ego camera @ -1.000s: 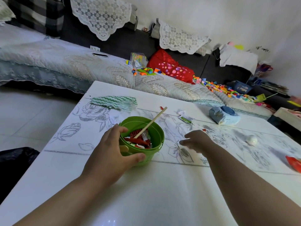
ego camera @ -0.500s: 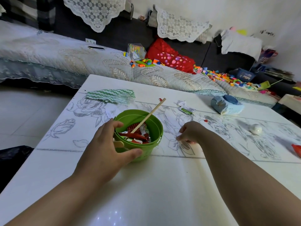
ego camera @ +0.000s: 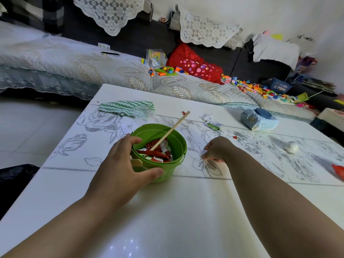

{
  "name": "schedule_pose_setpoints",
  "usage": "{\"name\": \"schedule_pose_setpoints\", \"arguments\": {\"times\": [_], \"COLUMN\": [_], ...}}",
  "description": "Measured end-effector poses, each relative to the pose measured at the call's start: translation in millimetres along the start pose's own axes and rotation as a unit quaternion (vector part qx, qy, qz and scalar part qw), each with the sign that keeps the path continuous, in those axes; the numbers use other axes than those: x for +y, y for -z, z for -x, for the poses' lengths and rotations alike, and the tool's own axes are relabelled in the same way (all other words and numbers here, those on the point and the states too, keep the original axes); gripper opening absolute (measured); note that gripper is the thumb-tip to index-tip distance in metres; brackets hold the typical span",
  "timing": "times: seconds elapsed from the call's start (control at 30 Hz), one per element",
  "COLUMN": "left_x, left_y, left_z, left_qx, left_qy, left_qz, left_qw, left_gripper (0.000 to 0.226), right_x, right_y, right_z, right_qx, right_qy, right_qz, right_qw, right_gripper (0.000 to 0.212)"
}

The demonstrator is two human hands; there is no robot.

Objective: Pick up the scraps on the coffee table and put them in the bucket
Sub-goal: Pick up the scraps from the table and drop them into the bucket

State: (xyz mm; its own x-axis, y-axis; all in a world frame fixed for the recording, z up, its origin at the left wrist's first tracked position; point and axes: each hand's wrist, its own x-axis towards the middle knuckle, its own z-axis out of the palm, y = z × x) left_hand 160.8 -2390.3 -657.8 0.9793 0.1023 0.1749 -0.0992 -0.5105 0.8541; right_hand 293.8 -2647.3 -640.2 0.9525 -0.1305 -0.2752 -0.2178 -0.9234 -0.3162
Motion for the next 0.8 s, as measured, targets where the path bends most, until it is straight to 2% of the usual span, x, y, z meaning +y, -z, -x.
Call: {"name": "schedule_pose_setpoints", "arguments": {"times": [0.13, 0.2, 0.4, 0.47, 0.6, 0.67, 0.8], "left_x": [0, 0, 0, 0, 1, 0, 1], "left_y": [0, 0, 1, 0, 1, 1, 1], "left_z": [0, 0, -1, -1, 2, 2, 2], "left_qx": [-0.001, 0.0, 0.001, -0.001, -0.004, -0.007, -0.008], "left_qy": [-0.001, -0.002, -0.003, -0.003, -0.005, -0.006, -0.01], "left_qz": [-0.001, -0.003, 0.0, 0.0, 0.006, 0.003, 0.006], "left_qw": [1.0, 1.0, 1.0, 1.0, 1.0, 1.0, 1.0], "left_gripper": [0.072, 0.074, 0.074, 0.074, 0.074, 0.074, 0.074], "right_x": [-1, 0, 5, 7, -16, -36, -76], "right_y": [0, -1, -6, -2, 22, 33, 35], "right_z": [2, 2, 10, 16, 48, 66, 96], "right_qx": [0.005, 0.008, 0.06, 0.08, 0.11, 0.096, 0.028], "right_qy": [0.008, 0.004, -0.012, -0.012, 0.056, 0.099, 0.175], "right_qz": [-0.009, -0.018, -0.082, -0.158, -0.347, -0.359, -0.309], "right_qw": [1.0, 1.0, 0.995, 0.984, 0.93, 0.923, 0.934], "right_gripper": [0.008, 0.015, 0.018, 0.015, 0.006, 0.004, 0.004]}}
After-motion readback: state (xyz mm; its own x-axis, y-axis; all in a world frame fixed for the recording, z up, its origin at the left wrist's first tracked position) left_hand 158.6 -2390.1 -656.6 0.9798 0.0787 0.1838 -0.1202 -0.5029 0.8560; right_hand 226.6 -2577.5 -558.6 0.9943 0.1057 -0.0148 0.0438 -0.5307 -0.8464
